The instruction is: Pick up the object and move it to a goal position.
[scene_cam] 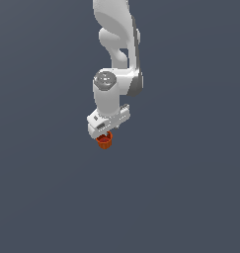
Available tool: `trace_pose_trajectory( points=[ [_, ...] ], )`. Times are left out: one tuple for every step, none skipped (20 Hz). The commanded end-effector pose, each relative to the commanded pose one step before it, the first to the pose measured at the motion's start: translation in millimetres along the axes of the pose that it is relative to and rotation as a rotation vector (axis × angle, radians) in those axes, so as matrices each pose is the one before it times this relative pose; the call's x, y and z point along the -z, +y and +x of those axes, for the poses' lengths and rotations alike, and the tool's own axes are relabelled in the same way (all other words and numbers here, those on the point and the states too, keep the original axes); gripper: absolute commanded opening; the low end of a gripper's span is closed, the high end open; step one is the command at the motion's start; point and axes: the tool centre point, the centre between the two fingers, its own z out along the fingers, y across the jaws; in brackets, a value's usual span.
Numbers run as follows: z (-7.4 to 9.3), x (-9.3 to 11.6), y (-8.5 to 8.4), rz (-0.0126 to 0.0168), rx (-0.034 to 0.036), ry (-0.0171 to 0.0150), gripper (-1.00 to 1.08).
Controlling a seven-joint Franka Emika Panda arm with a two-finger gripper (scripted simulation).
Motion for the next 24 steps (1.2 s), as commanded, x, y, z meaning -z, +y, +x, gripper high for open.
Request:
trace_pose_trajectory(
  points=[
    [-3.58, -3.22, -0.34, 0.00152, 0.03611, -0.00163, 0.28],
    [-1.13, -1.01, -0.14, 0.00056, 0.01074, -0.00055, 0.28],
    [-1.00, -0.89, -0.13, 0.00050, 0.00947, -0.00048, 0.28],
    [-0.86, -0.77, -0.13, 0.00044, 0.00821, -0.00041, 0.28],
    [-0.72, -0.65, -0.12, 0.00037, 0.00696, -0.00034, 0.28],
    [-0.58, -0.53, -0.11, 0.00031, 0.00572, -0.00028, 0.28],
    [-0.47, -0.41, -0.08, 0.00024, 0.00441, -0.00021, 0.28],
    [-0.33, -0.30, -0.06, 0.00017, 0.00316, -0.00015, 0.28],
    [-0.23, -0.17, -0.01, 0.00010, 0.00182, -0.00009, 0.28],
    [-0.04, -0.06, -0.03, 0.00004, 0.00069, -0.00003, 0.28],
    [0.26, 0.26, 0.12, -0.00003, -0.00431, 0.00000, 0.28],
    [-0.02, -0.36, 0.02, 0.00000, 0.00000, 0.00000, 0.28],
    [-0.07, -1.07, 0.05, 0.00000, 0.00000, 0.00000, 0.28],
    [0.06, -1.79, -0.10, 0.00001, 0.00049, 0.00000, 0.28],
    [-0.18, -2.50, 0.11, 0.00000, 0.00000, 0.00000, 0.28],
    [0.08, -3.22, -0.19, 0.00002, 0.00085, 0.00001, 0.28],
    [-0.05, -3.93, -0.13, 0.00003, 0.00069, 0.00002, 0.28],
    [-0.20, -4.47, -0.06, 0.00003, 0.00049, 0.00002, 0.28],
    [-0.10, -3.93, -0.18, 0.00004, 0.00069, 0.00003, 0.28],
    [-0.13, -3.21, -0.13, 0.00003, 0.00049, 0.00003, 0.28],
    [-0.25, -2.49, 0.02, 0.00000, 0.00000, 0.00000, 0.28],
    [0.07, -1.78, -0.24, 0.00006, 0.00069, 0.00004, 0.28],
    [-0.11, -1.07, 0.00, 0.00000, 0.00000, 0.00000, 0.28],
    [-0.04, -0.36, 0.00, 0.00000, 0.00000, 0.00000, 0.28]
  ],
)
